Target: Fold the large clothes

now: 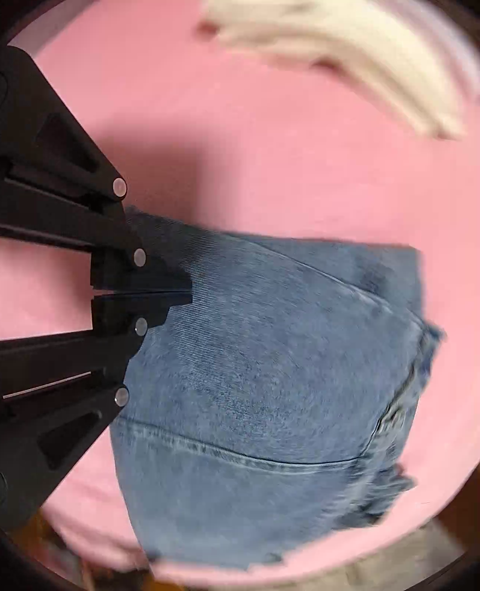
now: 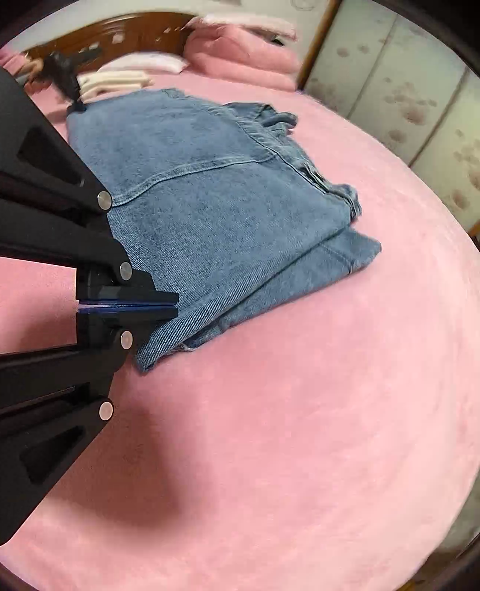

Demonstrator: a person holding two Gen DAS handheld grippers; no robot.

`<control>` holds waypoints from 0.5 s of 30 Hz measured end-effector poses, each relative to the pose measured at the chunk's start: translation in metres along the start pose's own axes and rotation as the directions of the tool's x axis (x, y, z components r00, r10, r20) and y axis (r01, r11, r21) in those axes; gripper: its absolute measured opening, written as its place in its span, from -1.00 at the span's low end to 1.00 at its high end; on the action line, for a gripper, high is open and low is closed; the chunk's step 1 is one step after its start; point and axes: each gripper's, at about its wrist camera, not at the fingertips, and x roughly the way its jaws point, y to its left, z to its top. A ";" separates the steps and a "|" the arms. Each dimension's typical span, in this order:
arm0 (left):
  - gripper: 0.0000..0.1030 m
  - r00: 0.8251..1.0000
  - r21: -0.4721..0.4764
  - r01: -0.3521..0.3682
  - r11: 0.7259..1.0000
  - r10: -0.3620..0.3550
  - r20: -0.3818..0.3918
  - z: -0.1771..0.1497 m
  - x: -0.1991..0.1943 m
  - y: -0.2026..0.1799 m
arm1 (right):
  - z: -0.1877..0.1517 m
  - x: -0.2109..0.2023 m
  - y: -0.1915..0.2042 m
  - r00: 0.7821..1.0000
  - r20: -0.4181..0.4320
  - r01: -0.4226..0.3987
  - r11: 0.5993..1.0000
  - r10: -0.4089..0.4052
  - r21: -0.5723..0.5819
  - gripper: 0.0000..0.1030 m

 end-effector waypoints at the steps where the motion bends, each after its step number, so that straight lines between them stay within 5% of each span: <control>1: -0.98 1.000 0.027 -0.009 1.000 0.008 0.023 -0.001 -0.008 -0.014 | -0.001 -0.005 0.009 1.000 0.009 0.016 0.999 -0.015 -0.039 -1.00; 5: -0.98 0.977 0.047 0.201 0.978 -0.204 0.064 -0.026 -0.038 -0.062 | -0.022 -0.022 0.056 0.990 -0.008 -0.140 0.985 0.140 -0.103 -1.00; 7: -0.98 0.939 0.080 0.343 0.936 -0.344 -0.002 -0.044 -0.040 -0.101 | -0.042 -0.021 0.081 0.974 -0.054 -0.226 0.967 0.221 -0.120 -1.00; 11: -0.98 0.911 0.165 0.412 0.896 -0.404 -0.082 -0.069 -0.022 -0.166 | -0.084 0.007 0.127 0.929 -0.170 -0.350 0.930 0.330 -0.110 -1.00; 15: -0.98 0.902 0.124 0.429 0.895 -0.416 -0.118 -0.054 0.018 -0.201 | -0.111 0.049 0.157 0.899 -0.246 -0.392 0.917 0.363 -0.080 -1.00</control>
